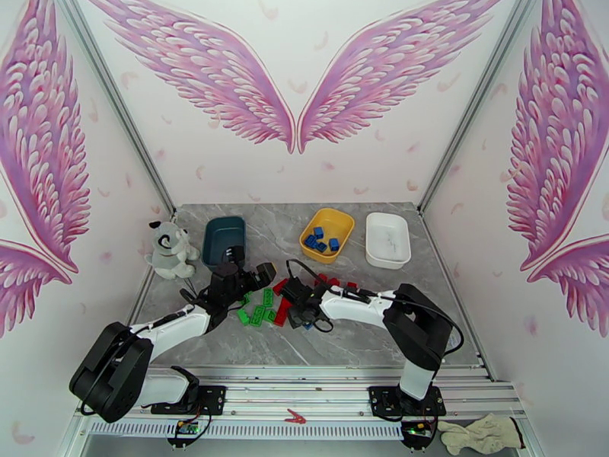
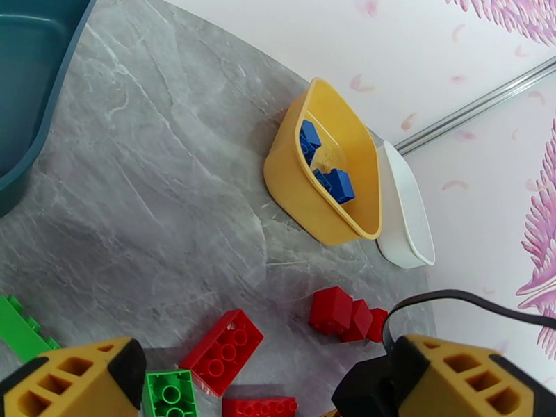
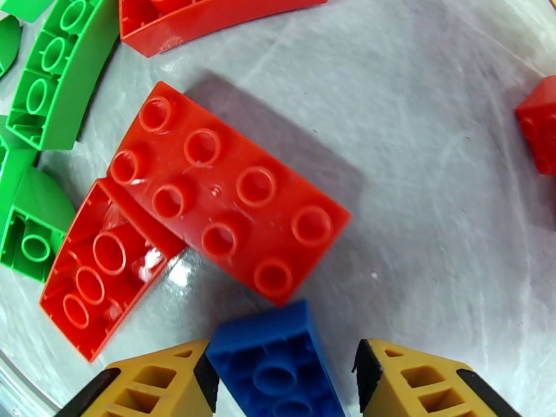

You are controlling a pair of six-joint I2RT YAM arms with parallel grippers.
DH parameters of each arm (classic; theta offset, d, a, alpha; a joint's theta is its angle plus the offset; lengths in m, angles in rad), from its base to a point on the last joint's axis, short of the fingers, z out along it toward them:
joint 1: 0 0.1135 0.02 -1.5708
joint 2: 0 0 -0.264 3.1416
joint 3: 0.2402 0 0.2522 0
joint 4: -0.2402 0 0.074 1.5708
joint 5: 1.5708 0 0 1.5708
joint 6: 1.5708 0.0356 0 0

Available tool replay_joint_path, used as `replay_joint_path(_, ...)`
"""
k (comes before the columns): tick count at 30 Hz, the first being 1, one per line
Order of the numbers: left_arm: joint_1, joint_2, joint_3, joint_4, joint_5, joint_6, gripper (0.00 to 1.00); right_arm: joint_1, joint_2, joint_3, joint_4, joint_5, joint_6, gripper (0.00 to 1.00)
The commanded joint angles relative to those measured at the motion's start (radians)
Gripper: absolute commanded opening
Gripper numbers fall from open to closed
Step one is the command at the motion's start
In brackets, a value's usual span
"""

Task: Sort the legos into containers by color

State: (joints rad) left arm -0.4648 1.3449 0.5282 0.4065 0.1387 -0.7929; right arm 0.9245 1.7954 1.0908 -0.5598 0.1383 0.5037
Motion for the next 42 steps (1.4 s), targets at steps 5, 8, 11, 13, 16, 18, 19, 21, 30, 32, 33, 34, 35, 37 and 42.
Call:
replay_joint_path(5, -0.001, -0.014, -0.012, 0.003, 0.013, 0.001, 0.99, -0.003, -0.032, -0.013, -0.011, 0.02, 0.012, 0.42)
replay_joint_path(8, -0.003, -0.006, -0.007, 0.005, 0.021, 0.002, 0.99, -0.008, -0.05, -0.002, -0.031, 0.035, 0.011, 0.38)
replay_joint_path(11, -0.01, 0.009, 0.001, 0.007, 0.029, 0.006, 0.99, -0.023, -0.08, 0.005, -0.049, 0.037, 0.01, 0.37)
replay_joint_path(13, -0.018, 0.023, 0.01, 0.006, 0.035, 0.008, 0.99, -0.041, -0.104, 0.013, -0.065, 0.045, 0.012, 0.36)
replay_joint_path(16, -0.034, 0.061, 0.042, 0.001, 0.063, 0.021, 0.99, -0.082, -0.148, 0.03, -0.095, 0.059, 0.006, 0.36)
replay_joint_path(18, -0.051, 0.091, 0.066, 0.001, 0.074, 0.031, 0.99, -0.129, -0.18, 0.048, -0.111, 0.061, 0.003, 0.36)
replay_joint_path(19, -0.061, 0.107, 0.08, -0.001, 0.083, 0.039, 0.99, -0.157, -0.195, 0.059, -0.113, 0.06, 0.0, 0.36)
replay_joint_path(21, -0.083, 0.14, 0.119, -0.019, 0.099, 0.066, 0.99, -0.218, -0.217, 0.093, -0.115, 0.053, -0.006, 0.36)
replay_joint_path(30, -0.154, 0.157, 0.185, -0.107, 0.04, 0.158, 0.97, -0.435, -0.043, 0.448, -0.169, 0.048, -0.035, 0.36)
replay_joint_path(32, -0.157, 0.136, 0.19, -0.134, 0.013, 0.182, 0.97, -0.467, 0.039, 0.556, -0.189, 0.039, -0.037, 0.36)
replay_joint_path(33, -0.158, 0.125, 0.191, -0.146, 0.0, 0.193, 0.96, -0.479, 0.083, 0.609, -0.202, 0.037, -0.039, 0.37)
replay_joint_path(34, -0.161, 0.117, 0.192, -0.158, -0.013, 0.201, 0.96, -0.487, 0.118, 0.657, -0.216, 0.037, -0.039, 0.38)
replay_joint_path(35, -0.164, 0.108, 0.194, -0.172, -0.027, 0.211, 0.96, -0.495, 0.163, 0.712, -0.233, 0.031, -0.042, 0.4)
replay_joint_path(37, -0.165, 0.093, 0.196, -0.19, -0.046, 0.226, 0.96, -0.502, 0.233, 0.807, -0.265, 0.034, -0.052, 0.44)
replay_joint_path(42, -0.176, 0.067, 0.205, -0.232, -0.094, 0.26, 0.95, -0.502, 0.303, 0.94, -0.319, 0.05, -0.08, 0.66)
